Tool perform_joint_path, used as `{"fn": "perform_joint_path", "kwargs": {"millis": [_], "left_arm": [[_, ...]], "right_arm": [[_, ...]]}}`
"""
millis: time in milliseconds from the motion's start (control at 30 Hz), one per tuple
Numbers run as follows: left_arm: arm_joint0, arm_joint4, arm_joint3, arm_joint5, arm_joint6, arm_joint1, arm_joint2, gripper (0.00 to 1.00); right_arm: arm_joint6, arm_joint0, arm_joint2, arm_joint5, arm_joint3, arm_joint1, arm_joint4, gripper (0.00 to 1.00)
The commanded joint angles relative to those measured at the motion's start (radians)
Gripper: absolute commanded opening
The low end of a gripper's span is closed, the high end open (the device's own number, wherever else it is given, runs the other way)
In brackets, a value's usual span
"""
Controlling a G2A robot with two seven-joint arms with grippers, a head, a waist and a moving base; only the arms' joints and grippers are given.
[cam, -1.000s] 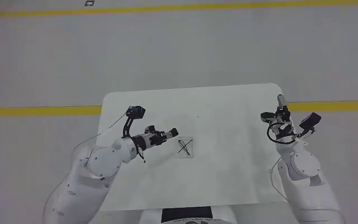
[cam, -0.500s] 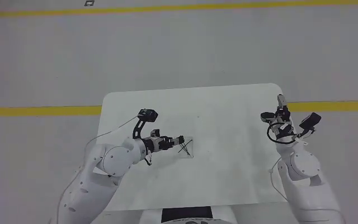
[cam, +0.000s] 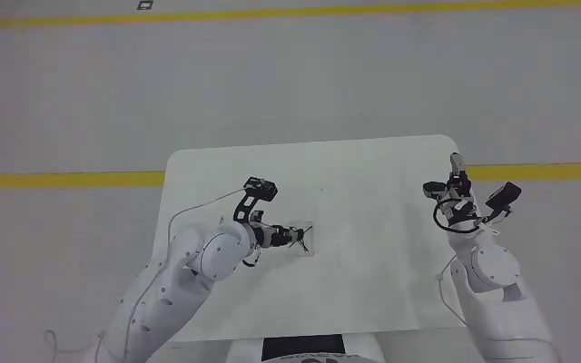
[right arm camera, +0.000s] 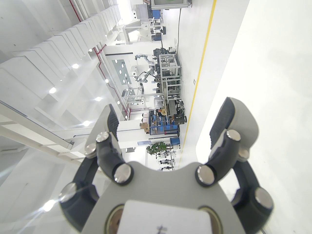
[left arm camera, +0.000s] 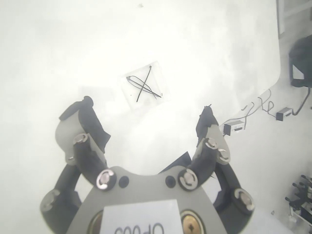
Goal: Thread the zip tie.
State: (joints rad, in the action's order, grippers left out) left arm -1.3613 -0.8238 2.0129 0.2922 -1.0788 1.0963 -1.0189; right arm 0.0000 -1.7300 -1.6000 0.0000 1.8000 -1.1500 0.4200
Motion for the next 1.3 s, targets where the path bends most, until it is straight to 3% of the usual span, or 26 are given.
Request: {"fn": "perform_joint_path", "kwargs": {"millis": [0, 567, 600, 667, 767, 900, 1000, 1267], "left_arm": [[-0.001, 0.004, 0.001, -0.002, 0.000, 0.000, -0.002, 1.00], [-0.001, 0.004, 0.001, -0.002, 0.000, 0.000, -0.002, 1.00], [0.001, -0.002, 0.008, -0.022, -0.005, 0.000, 0.010, 1.00], [0.017, -0.031, 0.000, -0.062, -0.019, 0.000, 0.038, 1.00], [0.055, -0.065, -0.019, -0.078, -0.051, 0.005, 0.081, 1.00], [0.102, -0.076, -0.073, -0.063, -0.075, 0.017, 0.136, 1.00], [0.137, -0.098, -0.118, -0.028, -0.075, 0.028, 0.172, 1.00], [0.140, -0.111, -0.118, -0.024, -0.068, 0.028, 0.176, 1.00]], "right_arm": [[0.000, 0.000, 0.000, 0.000, 0.000, 0.000, 0.000, 1.00], [0.000, 0.000, 0.000, 0.000, 0.000, 0.000, 0.000, 1.00], [0.000, 0.000, 0.000, 0.000, 0.000, 0.000, 0.000, 1.00], [0.000, 0.000, 0.000, 0.000, 0.000, 0.000, 0.000, 1.00], [0.000, 0.000, 0.000, 0.000, 0.000, 0.000, 0.000, 1.00], [0.000, 0.000, 0.000, 0.000, 0.000, 0.000, 0.000, 1.00], [0.000, 0.000, 0.000, 0.000, 0.000, 0.000, 0.000, 1.00], [0.000, 0.000, 0.000, 0.000, 0.000, 0.000, 0.000, 1.00]]}}
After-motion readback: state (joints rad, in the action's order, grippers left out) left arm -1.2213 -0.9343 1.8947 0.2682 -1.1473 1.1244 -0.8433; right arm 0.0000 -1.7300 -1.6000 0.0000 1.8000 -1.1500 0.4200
